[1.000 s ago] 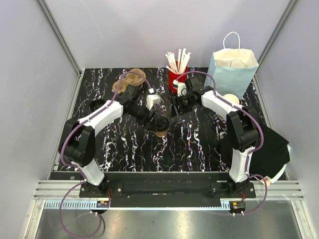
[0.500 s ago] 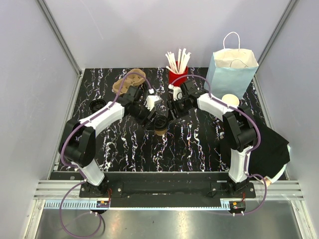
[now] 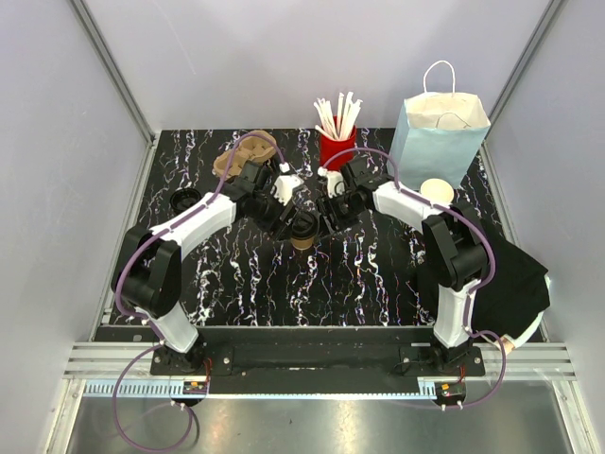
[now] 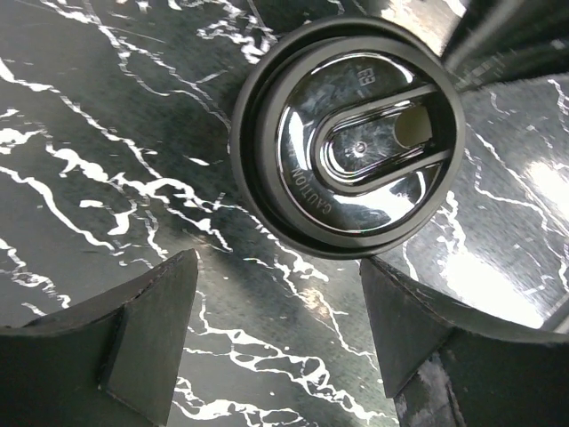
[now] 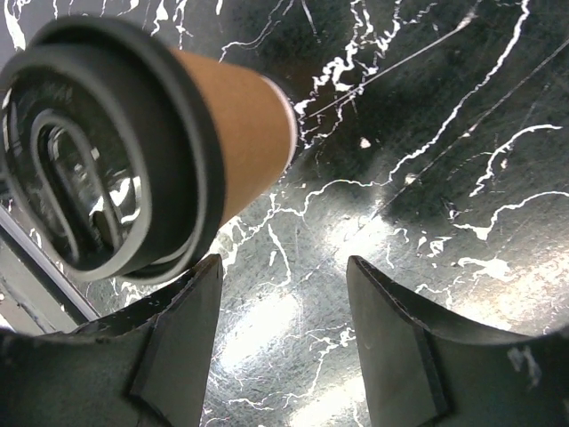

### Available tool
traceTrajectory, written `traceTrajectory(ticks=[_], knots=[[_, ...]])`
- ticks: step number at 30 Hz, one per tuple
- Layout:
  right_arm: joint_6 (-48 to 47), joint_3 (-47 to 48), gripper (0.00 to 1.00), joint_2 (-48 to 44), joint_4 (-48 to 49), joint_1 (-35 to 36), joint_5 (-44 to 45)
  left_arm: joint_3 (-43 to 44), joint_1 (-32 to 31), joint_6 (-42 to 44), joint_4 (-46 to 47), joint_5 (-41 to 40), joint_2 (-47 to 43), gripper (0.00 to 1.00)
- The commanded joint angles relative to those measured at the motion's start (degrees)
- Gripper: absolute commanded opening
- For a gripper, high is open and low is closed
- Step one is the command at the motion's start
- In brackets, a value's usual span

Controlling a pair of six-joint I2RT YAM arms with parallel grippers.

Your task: Pack the takeout coffee

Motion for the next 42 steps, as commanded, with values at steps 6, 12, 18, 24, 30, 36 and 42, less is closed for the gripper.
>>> traceTrajectory(ticks=[6,12,18,24,30,36,42], knots=[[-2.1,0.1,0.64,-3.3,1.4,2.9,0.9,4.3,-0.1,-1.7,4.8,-7.8,1.2,0.77],[-2.8,0.1,0.64,-3.0,1.3,4.0,0.0,7.6,0.5,-2.6,5.6,-11.9,4.4,0.77],[-4.3,0.1,0.64,-5.2,0.4,4.1,-1.0,11.7,2.5,-3.5,5.5,-13.9,8.3,0.77],[-6.1,0.4,0.67,-11.7,-0.5,1.4,1.3,10.4,5.8,-3.5,6.4,-4.4,4.2,0.78],[-6.1,2.3,0.69,-11.2,0.8,-1.7,9.9,5.7,5.3,-1.4,6.4,4.0,-2.4,0.78],[-2.7,6.9,0.69,-4.5,2.6,-2.0,15.3,3.4,1.5,-0.6,6.4,3.4,-3.7,0.78],[-0.2,11.2,0.69,2.1,3.0,-2.0,15.8,3.3,-2.3,-0.3,6.3,0.4,-2.2,0.77]])
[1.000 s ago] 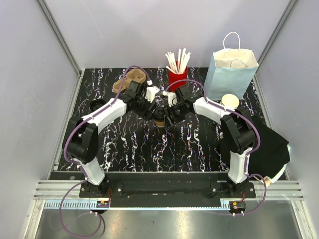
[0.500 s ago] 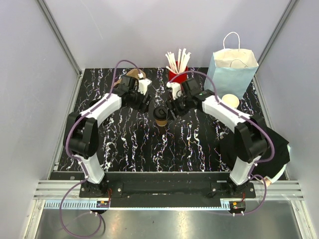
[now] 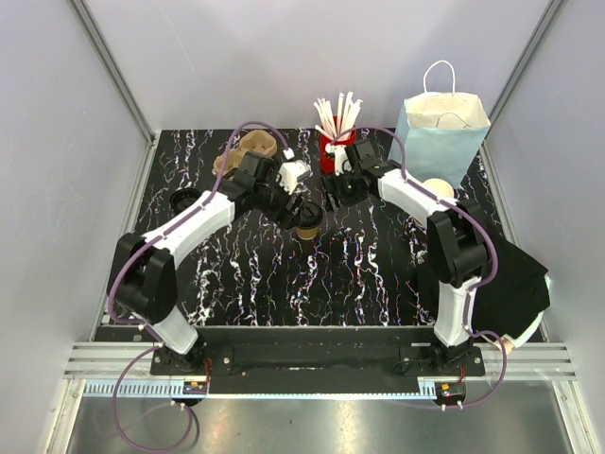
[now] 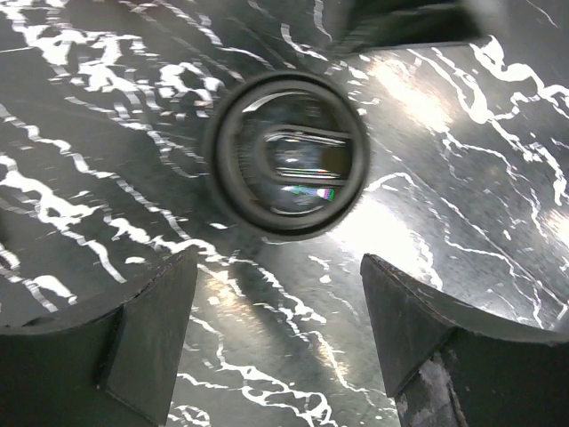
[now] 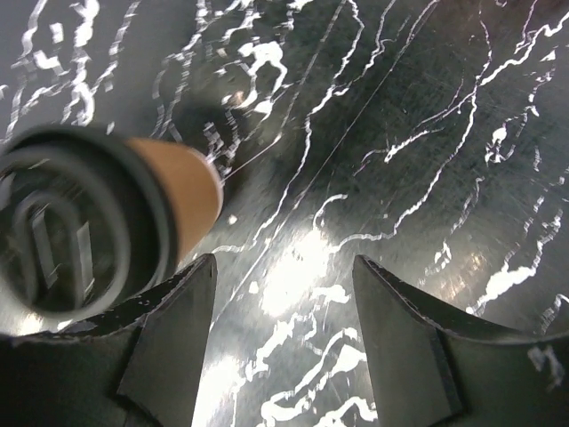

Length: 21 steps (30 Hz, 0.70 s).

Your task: Pack the takeout coffee

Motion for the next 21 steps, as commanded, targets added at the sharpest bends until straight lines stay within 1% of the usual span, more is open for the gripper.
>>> traceTrajectory(ticks=[1,10,21], knots=[[2.6,4.3,0.69,3.4,1.8,0.3,2.4,0.1,-2.2,1.7,2.0,-1.6,0.9,0.77],[3.0,4.5,0.69,4.2,2.1,0.3,0.9,0.0,-3.1,3.8,1.1,-7.0,1.7,0.76],[3.4,3.3,0.67,3.2,2.5,1.7,-1.0,1.1,-3.0,3.7,1.7,-14.4,4.5,0.75]])
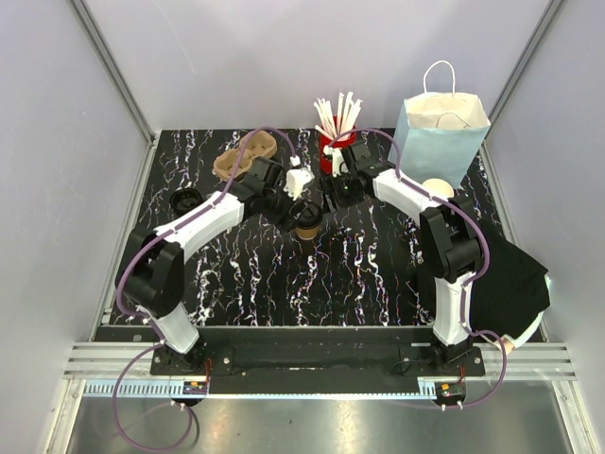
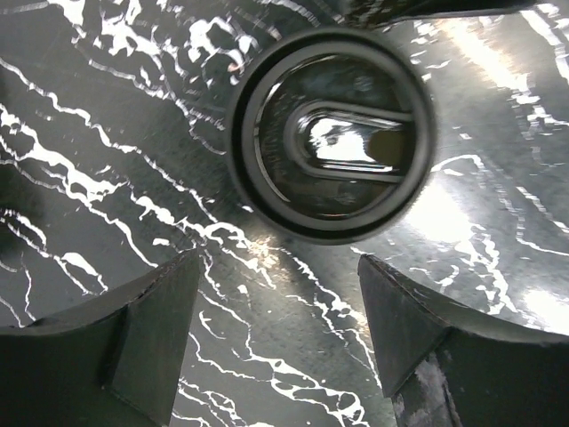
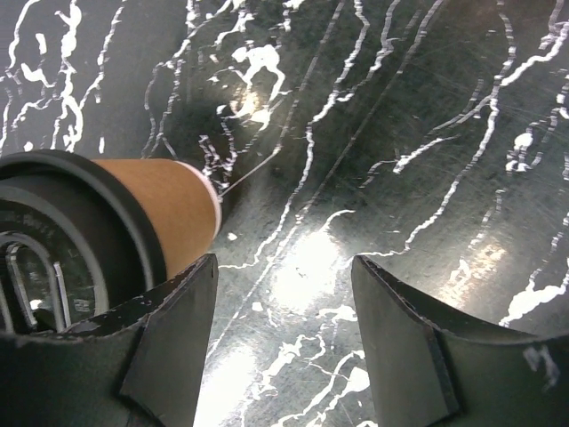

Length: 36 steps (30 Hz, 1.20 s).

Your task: Pack the takeout coffee

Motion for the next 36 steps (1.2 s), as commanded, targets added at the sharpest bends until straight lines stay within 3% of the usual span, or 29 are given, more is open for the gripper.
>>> traceTrajectory(ticks=[1,27,36], knots=[[0.5,0.8,0.67,-1.9,2.0,1.7,-1.4,1.5,0.0,0.7,2.1,-5.1,1.4,0.75],[-1.4,-4.3,0.68,-8.8,2.8,4.9,-0.9,4.5,2.5,1.6,6.8,-17.2,5.4,0.75],[-4.8,-6.4,0.71,-14.5,2.2,4.9,-0.7,10.9,5.0,0.0,6.3,-15.2,10.6,0.75]])
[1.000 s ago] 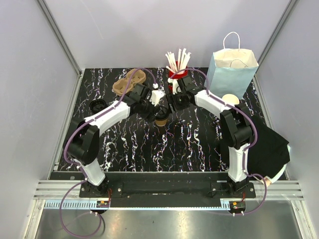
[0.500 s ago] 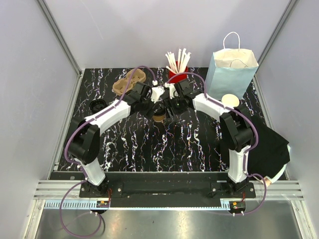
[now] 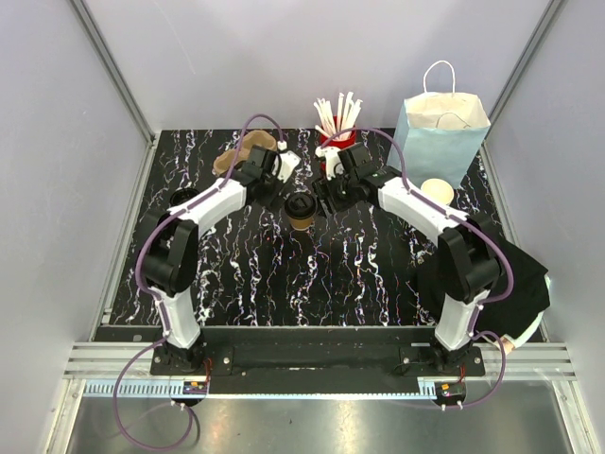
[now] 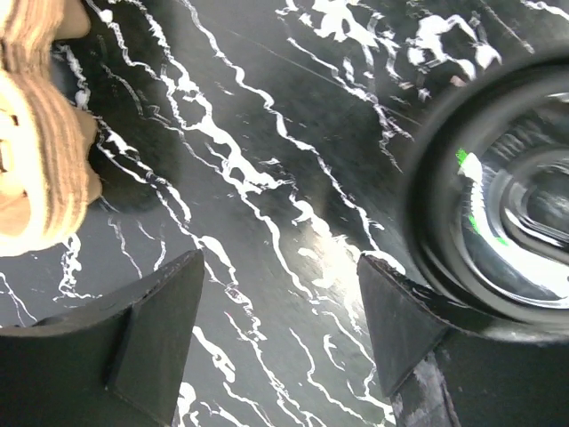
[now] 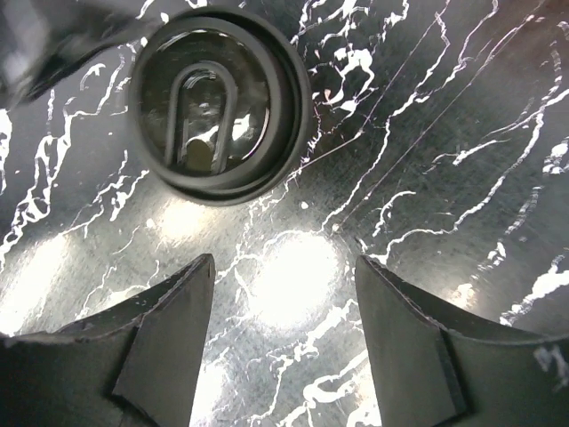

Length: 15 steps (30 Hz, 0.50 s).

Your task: Pack the takeout coffee

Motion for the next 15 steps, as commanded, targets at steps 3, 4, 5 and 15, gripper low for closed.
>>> traceTrajectory(ticks=[3,4,5,15], knots=[[-3.3,-1.0,0.72,-6.2,0.9,0.5,0.9,7.8,0.2,-1.5,1.0,1.1,3.3,0.75],[-3.8,-1.1,0.73,-6.8,0.9,0.4,1.1,8.5,0.3,-1.6,0.9,1.2,4.4,0.75],[-4.8,-1.1,0.74,-7.1,1.0,0.4,1.4,9.8,0.3,-1.5,0.6,1.4,5.0,0.75],[-24.0,0.6,0.79,-9.0,-1.5,0.5,-4.3,17.6,0.2,-2.2,-3.5,10.0,10.8,0.76]])
